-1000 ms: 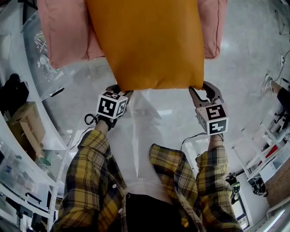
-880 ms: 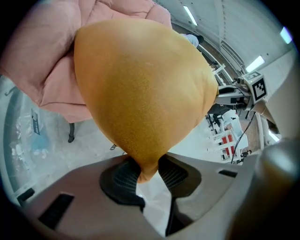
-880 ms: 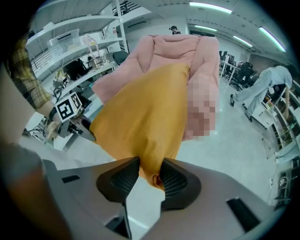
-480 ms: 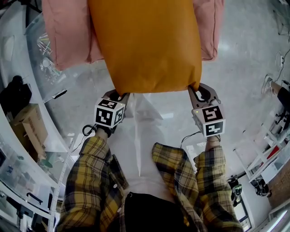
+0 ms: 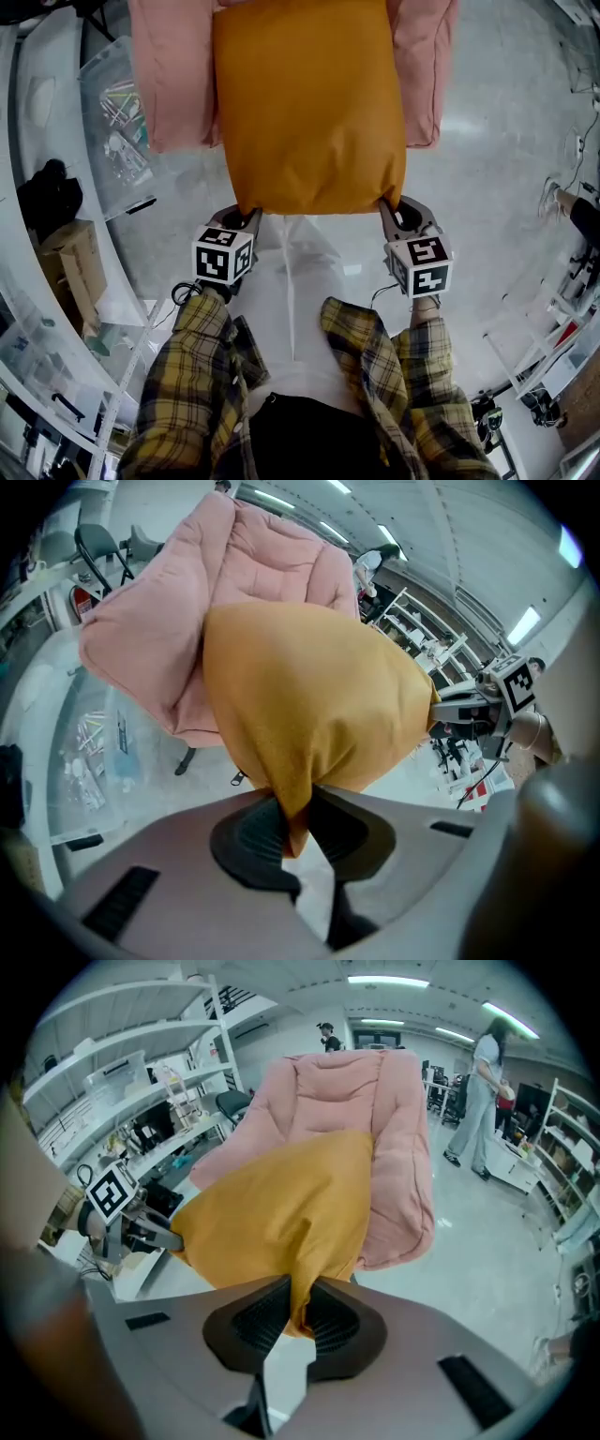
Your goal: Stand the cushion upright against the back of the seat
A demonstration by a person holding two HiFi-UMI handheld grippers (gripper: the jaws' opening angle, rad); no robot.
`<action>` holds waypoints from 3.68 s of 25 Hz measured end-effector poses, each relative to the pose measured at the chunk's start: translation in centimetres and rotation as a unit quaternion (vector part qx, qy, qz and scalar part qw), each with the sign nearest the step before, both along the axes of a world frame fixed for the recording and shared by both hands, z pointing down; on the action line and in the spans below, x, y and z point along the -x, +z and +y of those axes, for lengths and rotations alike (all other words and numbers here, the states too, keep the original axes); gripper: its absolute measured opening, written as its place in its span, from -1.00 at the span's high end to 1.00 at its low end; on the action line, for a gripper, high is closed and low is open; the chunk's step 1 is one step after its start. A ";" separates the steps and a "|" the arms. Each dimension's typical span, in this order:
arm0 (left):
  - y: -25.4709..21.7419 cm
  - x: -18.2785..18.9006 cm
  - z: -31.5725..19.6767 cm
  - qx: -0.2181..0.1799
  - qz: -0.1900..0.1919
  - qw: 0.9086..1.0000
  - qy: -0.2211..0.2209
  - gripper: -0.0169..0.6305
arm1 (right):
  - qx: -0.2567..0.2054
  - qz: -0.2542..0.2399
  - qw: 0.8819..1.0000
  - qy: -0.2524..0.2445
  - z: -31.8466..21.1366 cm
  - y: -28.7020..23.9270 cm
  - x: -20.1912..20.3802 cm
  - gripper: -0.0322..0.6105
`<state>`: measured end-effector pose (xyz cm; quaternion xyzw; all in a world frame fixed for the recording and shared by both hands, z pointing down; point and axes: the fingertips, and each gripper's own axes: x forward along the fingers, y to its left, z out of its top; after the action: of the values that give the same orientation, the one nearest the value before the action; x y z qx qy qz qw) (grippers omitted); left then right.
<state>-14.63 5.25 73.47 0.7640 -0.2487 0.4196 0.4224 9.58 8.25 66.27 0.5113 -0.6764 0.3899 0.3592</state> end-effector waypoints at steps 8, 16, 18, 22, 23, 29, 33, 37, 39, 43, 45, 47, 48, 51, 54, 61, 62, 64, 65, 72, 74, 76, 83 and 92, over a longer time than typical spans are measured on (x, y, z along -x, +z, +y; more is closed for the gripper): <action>-6.6 2.4 -1.6 -0.021 0.009 1.000 -0.021 0.80 | -0.037 -0.039 0.998 0.046 -0.9 -5.0 1.8 0.74; -13.9 2.8 -5.1 -0.077 0.019 0.996 -0.026 0.80 | -0.057 -0.064 0.995 0.041 -3.3 -10.8 1.8 0.74; -16.0 2.9 -6.0 -0.096 0.026 0.995 -0.026 0.80 | -0.059 -0.070 0.995 0.041 -3.7 -12.2 1.9 0.74; -19.9 3.5 -7.7 -0.121 0.042 0.991 -0.038 0.80 | -0.056 -0.082 0.994 0.042 -4.1 -14.5 2.7 0.74; -20.9 3.6 -8.0 -0.127 0.045 0.990 -0.040 0.81 | -0.054 -0.088 0.994 0.045 -4.0 -15.0 2.9 0.74; -26.8 3.1 -9.8 -0.160 0.087 0.980 -0.074 0.81 | -0.065 -0.131 0.987 0.073 -3.5 -18.7 3.0 0.74; -29.2 1.9 -11.2 -0.181 0.094 0.976 -0.077 0.81 | -0.087 -0.139 0.983 0.087 -4.4 -20.4 2.0 0.74; -31.1 0.7 -12.7 -0.196 0.105 0.971 -0.089 0.81 | -0.108 -0.130 0.983 0.078 -6.2 -22.1 0.6 0.74; -31.8 0.2 -13.6 -0.201 0.108 0.969 -0.096 0.80 | -0.117 -0.133 0.981 0.072 -7.2 -22.8 0.1 0.74; -32.8 -0.7 -14.5 -0.210 0.102 0.967 -0.105 0.80 | -0.128 -0.145 0.979 0.067 -8.1 -23.7 -0.8 0.74; -33.0 -1.1 -14.6 -0.213 0.097 0.966 -0.107 0.80 | -0.129 -0.147 0.979 0.060 -8.3 -23.9 -1.2 0.74; -33.2 -1.3 -14.7 -0.213 0.097 0.966 -0.110 0.80 | -0.129 -0.150 0.979 0.056 -8.5 -24.0 -1.5 0.74; -33.2 -1.4 -14.9 -0.213 0.096 0.966 -0.110 0.80 | -0.130 -0.153 0.978 0.057 -8.7 -24.1 -1.6 0.74; -33.6 -1.4 -16.1 -0.218 0.089 0.966 -0.107 0.80 | -0.138 -0.162 0.975 0.065 -9.9 -24.5 -1.7 0.74; -33.9 -1.9 -17.6 -0.224 0.084 0.966 -0.101 0.80 | -0.144 -0.166 0.973 0.069 -11.6 -24.8 -2.2 0.74; -32.3 -3.1 -22.3 -0.211 0.063 0.971 -0.093 0.80 | -0.134 -0.160 0.975 0.076 -16.4 -23.9 -3.3 0.73; -32.0 -3.1 -23.2 -0.207 0.058 0.972 -0.092 0.79 | -0.133 -0.159 0.976 0.074 -17.3 -23.8 -3.2 0.73; -31.8 -3.2 -25.3 -0.198 0.062 0.974 -0.093 0.79 | -0.136 -0.161 0.975 0.073 -19.6 -23.9 -3.2 0.73; -31.8 -3.3 -26.5 -0.194 0.066 0.974 -0.094 0.79 | -0.138 -0.164 0.974 0.073 -20.9 -24.0 -3.4 0.73; -31.5 -4.6 -35.7 -0.177 0.071 0.979 -0.072 0.75 | -0.141 -0.185 0.968 0.095 -30.1 -24.9 -4.8 0.73; -31.2 -5.3 -38.0 -0.167 0.086 0.980 -0.066 0.74 | -0.138 -0.191 0.966 0.108 -32.6 -24.8 -5.6 0.73; -31.0 -6.0 -40.2 -0.154 0.103 0.980 -0.065 0.74 | -0.134 -0.205 0.961 0.128 -34.8 -24.5 -6.6 0.73; -29.3 -9.0 -47.0 -0.096 0.139 0.984 -0.055 0.73 | -0.113 -0.248 0.945 0.178 -42.1 -22.9 -9.9 0.73; -27.1 -11.3 -55.0 -0.064 0.140 0.987 -0.052 0.68 | -0.093 -0.270 0.933 0.218 -50.2 -20.4 -12.6 0.72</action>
<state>-3.33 -49.76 46.33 0.8268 -0.2527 0.2691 0.4245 22.18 -41.98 45.87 0.5529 -0.6529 0.5174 0.0198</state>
